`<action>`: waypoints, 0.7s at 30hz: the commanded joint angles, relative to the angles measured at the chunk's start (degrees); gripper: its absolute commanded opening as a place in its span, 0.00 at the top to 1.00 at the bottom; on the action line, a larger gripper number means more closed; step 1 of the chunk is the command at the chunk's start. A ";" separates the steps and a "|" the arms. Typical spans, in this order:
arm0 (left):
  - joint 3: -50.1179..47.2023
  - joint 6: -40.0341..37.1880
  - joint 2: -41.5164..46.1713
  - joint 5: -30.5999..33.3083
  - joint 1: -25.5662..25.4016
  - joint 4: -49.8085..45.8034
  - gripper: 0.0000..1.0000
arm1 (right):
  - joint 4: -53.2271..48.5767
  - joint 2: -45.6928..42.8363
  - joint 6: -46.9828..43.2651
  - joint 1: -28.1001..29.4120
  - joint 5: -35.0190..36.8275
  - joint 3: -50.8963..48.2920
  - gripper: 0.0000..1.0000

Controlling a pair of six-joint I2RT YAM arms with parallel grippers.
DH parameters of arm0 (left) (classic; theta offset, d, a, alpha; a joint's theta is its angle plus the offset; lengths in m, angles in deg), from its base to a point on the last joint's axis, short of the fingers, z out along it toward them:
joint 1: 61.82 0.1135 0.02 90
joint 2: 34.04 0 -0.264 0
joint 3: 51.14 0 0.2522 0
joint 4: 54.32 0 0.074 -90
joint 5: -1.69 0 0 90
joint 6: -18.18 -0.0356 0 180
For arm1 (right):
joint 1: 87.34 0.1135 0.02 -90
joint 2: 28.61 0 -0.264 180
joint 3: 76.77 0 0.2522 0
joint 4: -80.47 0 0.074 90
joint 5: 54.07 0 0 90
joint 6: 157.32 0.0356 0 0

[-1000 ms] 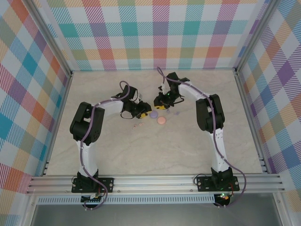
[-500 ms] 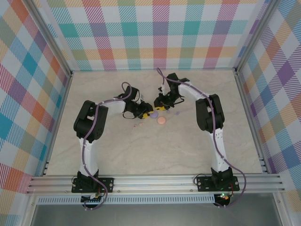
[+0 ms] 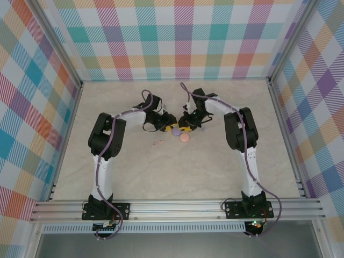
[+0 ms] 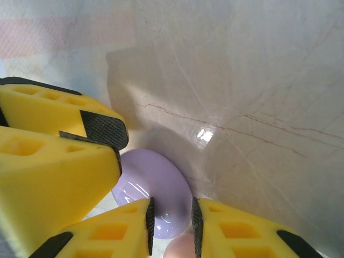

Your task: Insert wireless bluetooth earbuds into charging case

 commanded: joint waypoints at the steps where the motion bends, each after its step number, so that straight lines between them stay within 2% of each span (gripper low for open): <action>1: 1.22 -2.40 0.54 1.45 -0.57 -4.70 0.64 | 0.49 -2.18 1.10 -0.22 -0.16 -0.96 0.73; 6: -0.43 -4.16 3.75 4.35 -0.56 -7.48 0.61 | 1.87 -3.64 2.00 -0.22 -1.62 -1.96 0.73; 21: -8.89 -0.47 9.92 2.24 -1.11 -1.62 0.53 | 3.16 -2.46 2.51 -0.22 -2.50 -2.52 0.77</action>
